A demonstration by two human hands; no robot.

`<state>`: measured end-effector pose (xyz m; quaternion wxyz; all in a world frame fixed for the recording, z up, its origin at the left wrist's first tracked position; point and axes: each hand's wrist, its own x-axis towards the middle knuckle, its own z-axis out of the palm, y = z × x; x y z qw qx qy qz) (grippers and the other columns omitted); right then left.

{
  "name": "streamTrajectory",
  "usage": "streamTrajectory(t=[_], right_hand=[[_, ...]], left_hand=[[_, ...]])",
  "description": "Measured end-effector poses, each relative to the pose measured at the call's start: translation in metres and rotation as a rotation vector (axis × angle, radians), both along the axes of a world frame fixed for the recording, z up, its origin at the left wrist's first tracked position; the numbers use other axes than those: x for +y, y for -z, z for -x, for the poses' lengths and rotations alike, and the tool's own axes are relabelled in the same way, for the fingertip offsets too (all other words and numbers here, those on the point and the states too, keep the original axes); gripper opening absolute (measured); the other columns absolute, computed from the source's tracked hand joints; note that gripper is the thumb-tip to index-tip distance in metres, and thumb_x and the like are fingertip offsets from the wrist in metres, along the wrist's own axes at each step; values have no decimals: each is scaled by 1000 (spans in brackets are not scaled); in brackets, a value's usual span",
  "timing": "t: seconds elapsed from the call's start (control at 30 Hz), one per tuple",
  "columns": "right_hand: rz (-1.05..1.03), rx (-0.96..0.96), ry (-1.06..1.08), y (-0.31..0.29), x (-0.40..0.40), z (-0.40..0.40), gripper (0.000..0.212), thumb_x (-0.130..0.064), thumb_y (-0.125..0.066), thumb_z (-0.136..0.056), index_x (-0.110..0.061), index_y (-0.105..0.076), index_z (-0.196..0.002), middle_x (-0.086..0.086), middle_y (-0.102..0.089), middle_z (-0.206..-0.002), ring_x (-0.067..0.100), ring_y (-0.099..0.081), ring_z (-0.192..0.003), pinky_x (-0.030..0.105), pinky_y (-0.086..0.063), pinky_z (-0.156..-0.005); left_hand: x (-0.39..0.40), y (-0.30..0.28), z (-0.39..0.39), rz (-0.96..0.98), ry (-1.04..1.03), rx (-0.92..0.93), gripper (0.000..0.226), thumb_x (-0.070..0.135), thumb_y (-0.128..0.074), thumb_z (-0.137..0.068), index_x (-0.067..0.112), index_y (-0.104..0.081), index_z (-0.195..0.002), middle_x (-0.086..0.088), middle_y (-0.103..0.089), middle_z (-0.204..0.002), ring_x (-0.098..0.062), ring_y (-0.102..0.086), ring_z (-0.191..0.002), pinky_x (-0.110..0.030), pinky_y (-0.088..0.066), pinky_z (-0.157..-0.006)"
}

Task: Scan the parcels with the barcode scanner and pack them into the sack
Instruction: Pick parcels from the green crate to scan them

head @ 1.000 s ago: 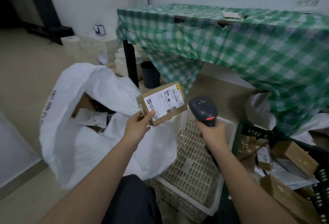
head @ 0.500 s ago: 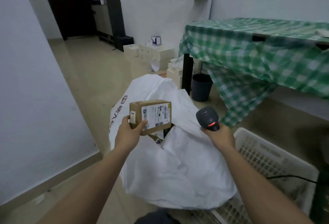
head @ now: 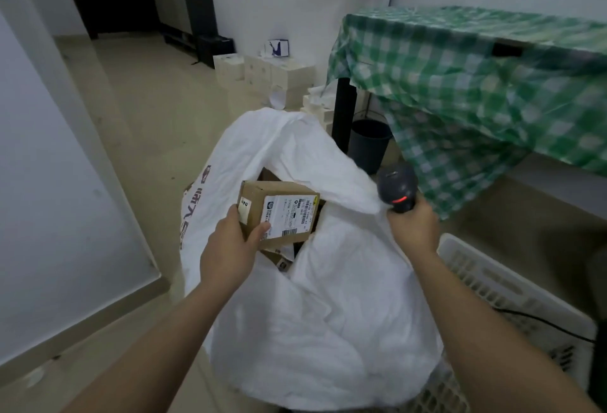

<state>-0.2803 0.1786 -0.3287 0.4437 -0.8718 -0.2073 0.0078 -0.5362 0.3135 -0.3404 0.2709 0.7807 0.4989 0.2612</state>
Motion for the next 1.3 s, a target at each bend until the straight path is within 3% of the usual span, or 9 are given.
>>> streamTrajectory(t=[0.2, 0.4, 0.47, 0.53, 0.63, 0.8, 0.93, 1.1, 1.3], right_hand=[[-281, -94, 141, -102, 13, -18, 23, -20, -64, -80, -17, -64, -103, 12, -69, -104, 36, -60, -98, 30, -34, -70], [-135, -154, 57, -120, 31, -24, 20, -20, -62, -85, -14, -62, -104, 14, -67, -106, 36, -59, -98, 30, -34, -70], [-86, -145, 24, -111, 27, -26, 20, -20, -64, -84, -11, -63, -102, 15, -68, -104, 37, -59, -98, 30, -35, -69], [-58, -126, -2, -103, 18, -27, 21, -20, -67, -82, -11, -64, -101, 15, -68, -103, 37, -60, -98, 31, -38, -70], [7, -76, -56, -95, -8, -23, 22, -21, -69, -79, -14, -66, -100, 13, -69, -99, 35, -62, -95, 32, -43, -71], [76, -42, -139, -96, -83, 2, 13, -21, -70, -79, -19, -65, -91, 10, -66, -86, 31, -62, -88, 31, -43, -67], [142, -46, -123, -91, -166, 24, 10, -23, -72, -76, -19, -66, -84, 8, -68, -82, 27, -65, -88, 32, -46, -69], [308, -4, -68, -77, -295, 42, 28, -35, -77, -76, -18, -71, -98, 7, -72, -92, 23, -65, -90, 34, -49, -73], [367, 136, 126, -43, -431, 42, 17, -28, -70, -78, -24, -56, -69, -3, -59, -64, 21, -60, -70, 28, -39, -56]], left_hand=[[11, -29, -44, -221, 73, 67, 62, 57, -43, -91, 15, -38, -136, -6, -57, -115, -27, -57, -105, -42, -50, -71], [30, -38, -81, -114, 32, 344, 62, 20, -43, -101, 10, -10, -152, -13, -16, -157, -34, -30, -138, -43, -44, -96], [25, -37, -84, -132, 90, 255, 59, 18, -45, -100, 9, -17, -152, -12, -20, -157, -32, -38, -134, -41, -44, -100], [14, -39, -82, -170, 208, 139, 47, 16, -47, -98, 10, -38, -144, -9, -35, -151, -29, -44, -130, -39, -45, -99], [-11, -52, -74, -24, 333, -27, 37, 15, -49, -98, 13, -51, -135, 0, -54, -131, -18, -52, -118, -26, -41, -86], [-65, -66, -67, 176, 463, -223, 24, 23, -55, -96, 21, -62, -120, -1, -65, -117, -14, -62, -100, -30, -53, -83], [-125, -73, -75, 209, 556, -264, 22, 24, -54, -96, 20, -63, -116, -2, -65, -111, -18, -63, -99, -32, -52, -82], [-221, -72, -112, 294, 762, -229, 27, 25, -56, -96, 14, -62, -120, -4, -65, -116, -19, -62, -103, -28, -48, -87], [-330, -55, -165, 418, 1067, -28, 29, 25, -54, -98, 12, -60, -123, -7, -64, -112, -24, -62, -99, -34, -50, -83]])
